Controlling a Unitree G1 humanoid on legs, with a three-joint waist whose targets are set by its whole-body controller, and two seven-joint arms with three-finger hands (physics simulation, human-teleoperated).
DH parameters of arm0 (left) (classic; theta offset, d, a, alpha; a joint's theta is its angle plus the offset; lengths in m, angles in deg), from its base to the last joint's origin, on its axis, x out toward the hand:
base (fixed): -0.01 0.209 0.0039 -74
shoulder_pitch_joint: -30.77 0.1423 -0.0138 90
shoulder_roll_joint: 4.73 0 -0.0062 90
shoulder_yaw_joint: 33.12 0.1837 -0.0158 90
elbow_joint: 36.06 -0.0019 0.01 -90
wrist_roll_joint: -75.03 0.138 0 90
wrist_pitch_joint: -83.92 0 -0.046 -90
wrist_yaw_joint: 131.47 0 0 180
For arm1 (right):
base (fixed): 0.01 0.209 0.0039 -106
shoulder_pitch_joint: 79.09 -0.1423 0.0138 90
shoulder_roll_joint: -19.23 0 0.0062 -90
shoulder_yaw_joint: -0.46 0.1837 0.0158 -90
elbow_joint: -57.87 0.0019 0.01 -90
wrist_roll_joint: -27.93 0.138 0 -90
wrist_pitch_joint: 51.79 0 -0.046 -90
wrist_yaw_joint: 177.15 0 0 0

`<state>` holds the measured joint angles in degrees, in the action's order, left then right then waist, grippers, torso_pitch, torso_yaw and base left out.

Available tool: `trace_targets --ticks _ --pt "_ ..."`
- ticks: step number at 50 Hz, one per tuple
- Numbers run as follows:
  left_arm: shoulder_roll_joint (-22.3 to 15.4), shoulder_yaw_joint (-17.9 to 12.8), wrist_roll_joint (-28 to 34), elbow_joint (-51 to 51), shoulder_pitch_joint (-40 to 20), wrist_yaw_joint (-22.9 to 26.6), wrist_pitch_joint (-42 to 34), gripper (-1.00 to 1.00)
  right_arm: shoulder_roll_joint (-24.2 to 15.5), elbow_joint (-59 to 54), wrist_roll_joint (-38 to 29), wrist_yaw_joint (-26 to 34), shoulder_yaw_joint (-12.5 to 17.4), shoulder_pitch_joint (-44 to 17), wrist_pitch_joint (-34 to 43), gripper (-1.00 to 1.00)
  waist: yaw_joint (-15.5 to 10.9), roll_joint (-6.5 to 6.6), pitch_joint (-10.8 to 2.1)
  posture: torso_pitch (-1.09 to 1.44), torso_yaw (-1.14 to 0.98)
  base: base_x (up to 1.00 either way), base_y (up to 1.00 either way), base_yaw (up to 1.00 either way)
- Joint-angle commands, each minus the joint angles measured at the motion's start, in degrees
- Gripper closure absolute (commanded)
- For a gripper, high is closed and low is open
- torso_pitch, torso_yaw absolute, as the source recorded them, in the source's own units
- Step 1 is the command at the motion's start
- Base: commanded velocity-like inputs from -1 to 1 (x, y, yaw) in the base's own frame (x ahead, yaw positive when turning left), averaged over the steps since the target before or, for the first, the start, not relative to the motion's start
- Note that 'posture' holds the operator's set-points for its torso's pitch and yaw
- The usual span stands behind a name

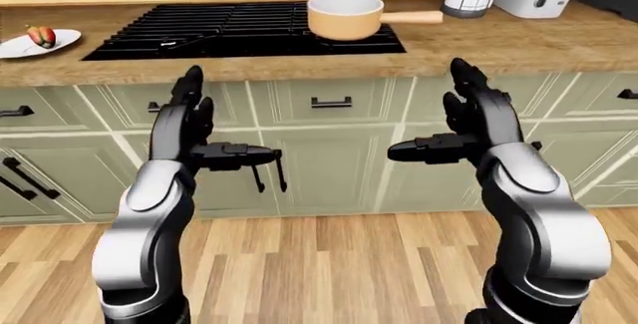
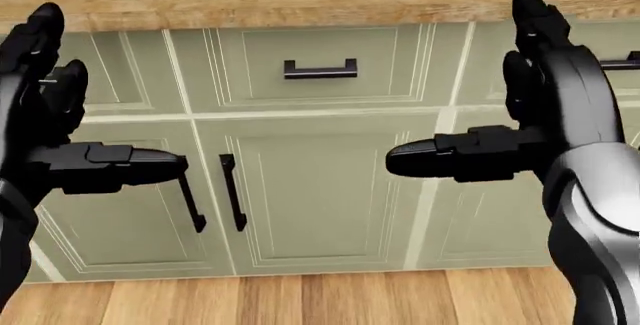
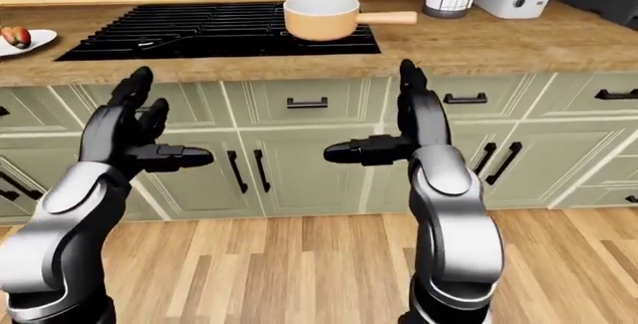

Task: Pick the bell pepper from the plate and place it in the pan.

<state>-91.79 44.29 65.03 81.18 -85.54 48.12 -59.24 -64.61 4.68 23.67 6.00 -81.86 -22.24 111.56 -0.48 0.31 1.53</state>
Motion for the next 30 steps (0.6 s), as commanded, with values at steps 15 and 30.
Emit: trace_targets --ticks 15,30 --pt "-5.93 -1.76 -3.75 -4.39 -14.21 -3.66 -4.19 -1.0 -7.43 -3.76 4.89 -0.01 2.78 -15.73 6.23 -1.0 -0.02 -0.11 -0.51 0.0 0.0 0.0 0.0 0.0" --pt "-7.7 -2.07 -5.8 -5.61 -15.99 -5.25 -4.08 -1.0 -10.16 -5.89 5.47 1.1 3.06 -21.05 8.79 -1.0 1.04 2.93 -1.11 0.0 0.0 0.0 0.13 0.0"
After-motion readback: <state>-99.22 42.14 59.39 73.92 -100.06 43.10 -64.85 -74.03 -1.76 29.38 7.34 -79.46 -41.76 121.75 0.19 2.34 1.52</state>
